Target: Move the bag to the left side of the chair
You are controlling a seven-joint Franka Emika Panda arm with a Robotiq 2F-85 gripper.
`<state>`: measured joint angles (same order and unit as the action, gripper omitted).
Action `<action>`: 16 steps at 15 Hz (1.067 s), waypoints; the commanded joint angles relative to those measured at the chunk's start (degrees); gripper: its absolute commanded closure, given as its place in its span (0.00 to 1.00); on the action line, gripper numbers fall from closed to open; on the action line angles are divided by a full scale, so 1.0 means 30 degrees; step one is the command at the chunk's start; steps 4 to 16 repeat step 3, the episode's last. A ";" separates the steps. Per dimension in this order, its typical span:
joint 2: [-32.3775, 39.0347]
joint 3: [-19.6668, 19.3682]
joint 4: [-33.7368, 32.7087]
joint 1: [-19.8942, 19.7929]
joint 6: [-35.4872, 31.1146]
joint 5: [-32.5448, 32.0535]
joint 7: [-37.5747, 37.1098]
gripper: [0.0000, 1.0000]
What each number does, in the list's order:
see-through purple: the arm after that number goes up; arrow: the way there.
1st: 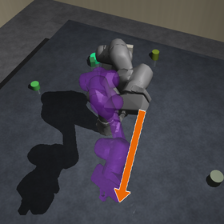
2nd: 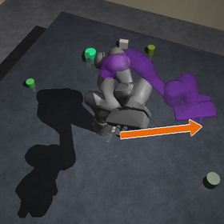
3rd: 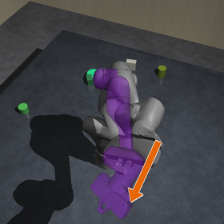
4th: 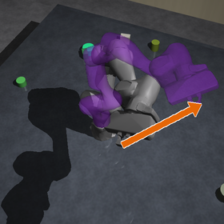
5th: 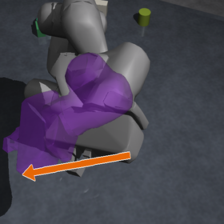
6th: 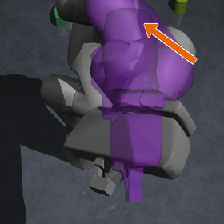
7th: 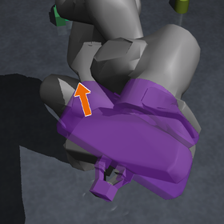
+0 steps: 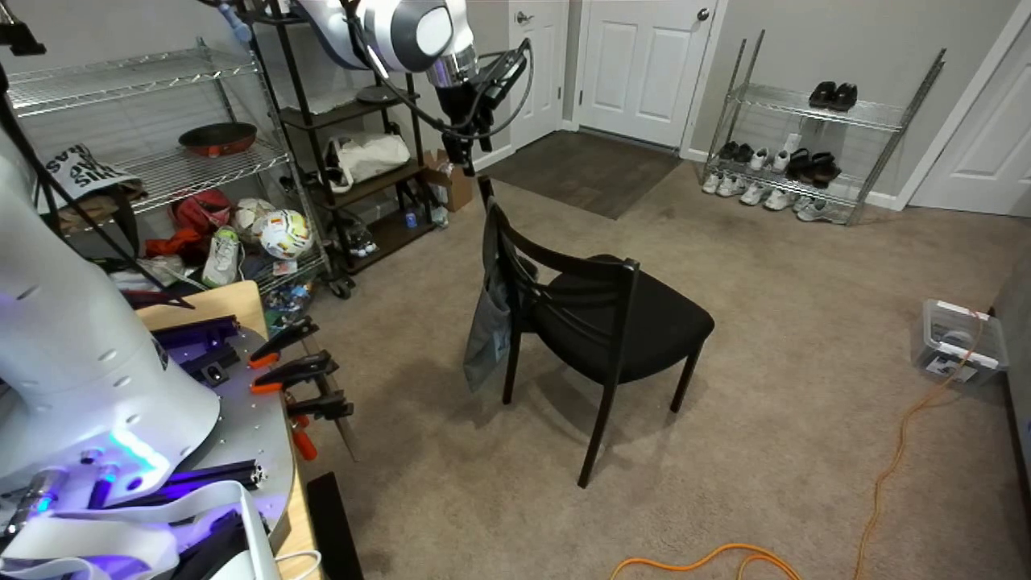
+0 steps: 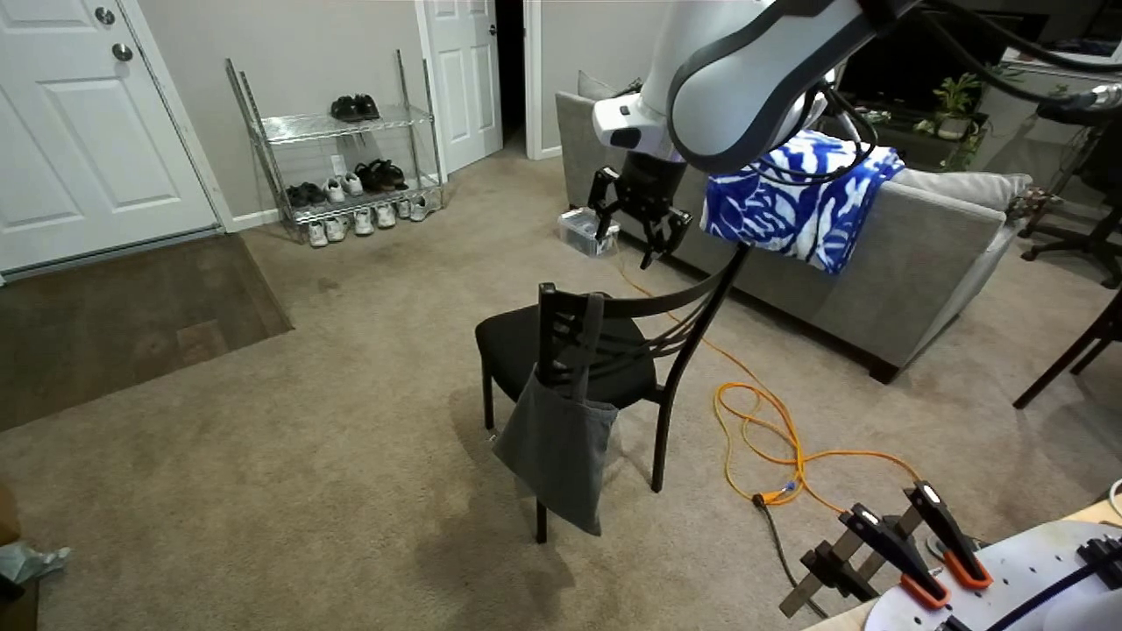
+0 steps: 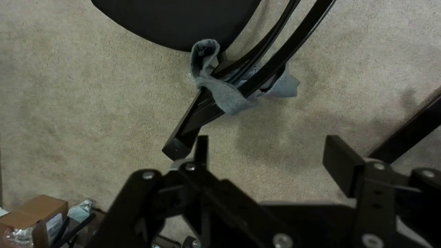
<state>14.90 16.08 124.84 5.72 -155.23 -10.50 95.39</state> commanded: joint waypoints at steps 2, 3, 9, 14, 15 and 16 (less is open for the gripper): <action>0.0029 -0.0176 -0.0031 0.0225 -0.0009 0.0039 -0.0009 0.10; 0.0030 -0.0177 -0.0031 0.0227 -0.0009 0.0039 -0.0010 0.10; 0.0030 -0.0177 -0.0031 0.0227 -0.0009 0.0039 -0.0010 0.10; 0.0030 -0.0177 -0.0031 0.0227 -0.0009 0.0039 -0.0010 0.10; 0.0030 -0.0177 -0.0031 0.0227 -0.0009 0.0039 -0.0010 0.10; 0.0030 -0.0177 -0.0031 0.0227 -0.0009 0.0039 -0.0010 0.10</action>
